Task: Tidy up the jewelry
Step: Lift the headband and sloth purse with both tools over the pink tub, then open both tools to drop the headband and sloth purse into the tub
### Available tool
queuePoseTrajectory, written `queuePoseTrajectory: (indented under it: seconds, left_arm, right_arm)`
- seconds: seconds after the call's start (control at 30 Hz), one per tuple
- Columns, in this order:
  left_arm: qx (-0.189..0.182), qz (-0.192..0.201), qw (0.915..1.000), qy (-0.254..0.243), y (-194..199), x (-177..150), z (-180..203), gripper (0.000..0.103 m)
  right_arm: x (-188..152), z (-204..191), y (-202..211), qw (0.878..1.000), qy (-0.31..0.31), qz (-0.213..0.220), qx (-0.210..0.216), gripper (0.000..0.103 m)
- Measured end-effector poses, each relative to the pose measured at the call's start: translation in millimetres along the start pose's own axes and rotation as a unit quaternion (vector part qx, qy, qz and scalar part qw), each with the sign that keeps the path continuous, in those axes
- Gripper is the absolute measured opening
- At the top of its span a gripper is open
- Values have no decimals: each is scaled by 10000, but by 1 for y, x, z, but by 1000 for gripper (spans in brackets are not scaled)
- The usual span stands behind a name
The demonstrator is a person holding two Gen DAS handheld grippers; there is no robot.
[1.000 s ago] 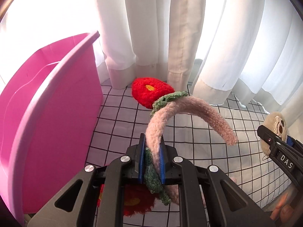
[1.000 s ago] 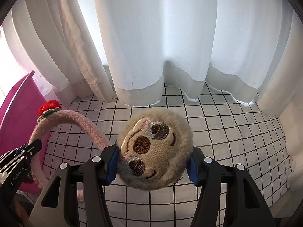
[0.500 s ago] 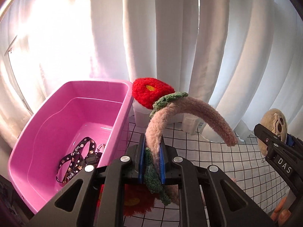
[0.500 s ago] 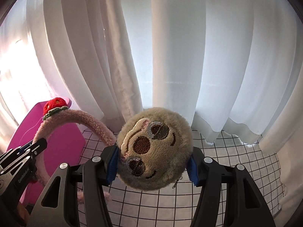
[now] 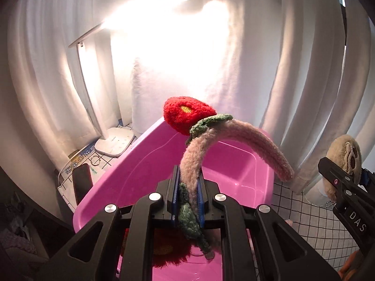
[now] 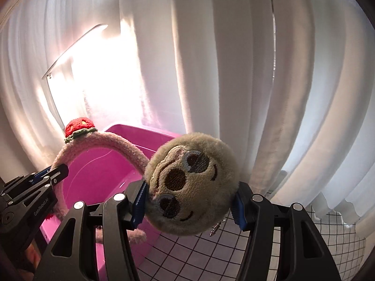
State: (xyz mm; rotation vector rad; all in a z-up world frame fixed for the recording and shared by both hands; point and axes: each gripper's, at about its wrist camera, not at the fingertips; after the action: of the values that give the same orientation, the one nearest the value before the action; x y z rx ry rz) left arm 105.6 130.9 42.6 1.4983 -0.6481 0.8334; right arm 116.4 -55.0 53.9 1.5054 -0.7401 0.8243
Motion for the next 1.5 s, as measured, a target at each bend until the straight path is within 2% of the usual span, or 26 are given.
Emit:
queuePoseTrajectory:
  seconds: [0.13,0.3,0.53,0.73,0.8,0.83,0.87,0.9,0.97,1.13,1.5]
  left_arm:
    - [347,-179,9991,164,-10,-3,-38,13]
    - [549,-399,9974,243,-22,-12,-59,13]
    - [628,-640,9953,367,-40,-22,-76,14]
    - [600,-720,9949,378,-44,-23,-79,20]
    - [600,-717,9948,399,-43,-24,-78,31]
    - [626,-679,9949,394,-42,-23,-78,50]
    - [668,-620,9951,379,-39,-22,-78,73]
    - [681,-524,9957,354,-36,-21,-77,80]
    - [705,-380,9965,258,-29,-17,-73,83]
    - [676,-410,9962,366,-24,-15,-74,95]
    - [560,-563,9952,568,-21,-20,-75,96]
  right_arm:
    - [9,-45,-21,9989,278,-94,367,56]
    - [10,-85,-44,9964,480,-302,634,56]
    - [1,-104,-71,9934,609,-707,661,57]
    - [-4,-111,-76,9918,772,-859,552,66]
    - [-3,-112,-74,9921,828,-812,481,68]
    - [-3,-112,-73,9922,833,-792,481,68]
    - [-3,-111,-71,9924,815,-784,493,69]
    - [-2,-109,-71,9926,785,-780,490,70]
    - [-2,-105,-68,9934,717,-750,481,70]
    - [-1,-94,-60,9950,556,-684,472,70]
    - [-5,-82,-41,9957,545,-600,438,70]
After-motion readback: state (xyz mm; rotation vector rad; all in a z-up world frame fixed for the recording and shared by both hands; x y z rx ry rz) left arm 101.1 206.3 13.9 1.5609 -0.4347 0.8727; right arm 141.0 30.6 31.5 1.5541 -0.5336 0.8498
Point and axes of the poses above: each gripper's, at about its wrist camera, not at the fingertips, and y roughly against the way its jaws point, z to its right, x to its top, and after that the axes turned 5 degrees about z, right-handed
